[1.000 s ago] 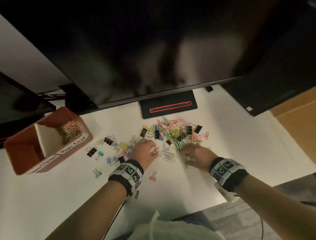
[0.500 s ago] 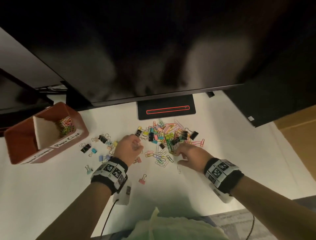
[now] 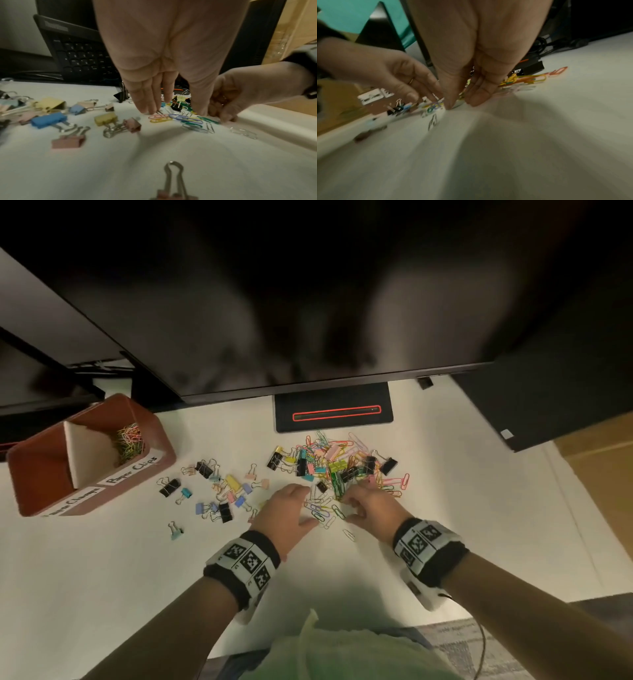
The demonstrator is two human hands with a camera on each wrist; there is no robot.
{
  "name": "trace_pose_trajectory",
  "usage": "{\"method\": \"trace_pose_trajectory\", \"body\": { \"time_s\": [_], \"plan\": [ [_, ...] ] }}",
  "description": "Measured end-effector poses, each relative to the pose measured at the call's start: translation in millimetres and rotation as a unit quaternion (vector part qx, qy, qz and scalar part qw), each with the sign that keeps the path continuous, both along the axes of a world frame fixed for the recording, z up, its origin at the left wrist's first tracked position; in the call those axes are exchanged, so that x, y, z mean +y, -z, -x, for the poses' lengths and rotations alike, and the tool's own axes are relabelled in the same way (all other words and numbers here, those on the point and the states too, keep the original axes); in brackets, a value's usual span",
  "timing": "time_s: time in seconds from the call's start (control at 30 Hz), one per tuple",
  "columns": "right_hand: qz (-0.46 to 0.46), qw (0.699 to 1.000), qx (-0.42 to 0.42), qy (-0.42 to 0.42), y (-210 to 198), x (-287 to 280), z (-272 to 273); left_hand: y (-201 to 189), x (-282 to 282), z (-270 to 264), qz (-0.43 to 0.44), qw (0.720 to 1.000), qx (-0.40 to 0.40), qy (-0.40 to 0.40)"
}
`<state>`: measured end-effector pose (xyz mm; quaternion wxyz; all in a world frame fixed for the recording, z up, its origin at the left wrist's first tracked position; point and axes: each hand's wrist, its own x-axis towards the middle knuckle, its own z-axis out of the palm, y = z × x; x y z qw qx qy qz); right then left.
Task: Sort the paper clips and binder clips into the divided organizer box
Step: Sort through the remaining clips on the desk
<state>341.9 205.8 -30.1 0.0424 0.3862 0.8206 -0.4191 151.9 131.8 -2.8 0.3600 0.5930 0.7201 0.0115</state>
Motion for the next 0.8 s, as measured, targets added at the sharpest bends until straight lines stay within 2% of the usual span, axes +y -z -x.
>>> {"method": "trace_pose_trajectory", "body": {
  "time_s": [0.13,0.23,0.37,0.47,0.57,0.8],
  "plan": [
    [-0.021,0.999,0.033,0.006,-9,13,-16,2,0,-7,-0.042,0.999,-0.010,0.020],
    [-0.066,0.997,-0.015,0.026,-10,19,-50,8,-1,-5,-0.043,0.999,0.016,-0.015],
    [-0.058,0.992,-0.085,0.068,-3,20,-76,13,0,-10,0.006,0.999,0.039,0.005],
    [-0.046,0.994,-0.057,0.085,1,15,-70,16,1,-17,0.002,1.000,0.015,0.005],
    [-0.033,0.997,-0.016,0.063,5,8,-51,20,2,-21,-0.011,1.000,-0.023,0.004],
    [-0.039,0.999,0.019,0.012,10,2,-13,26,7,-19,-0.048,0.998,-0.050,0.000]
  ]
}}
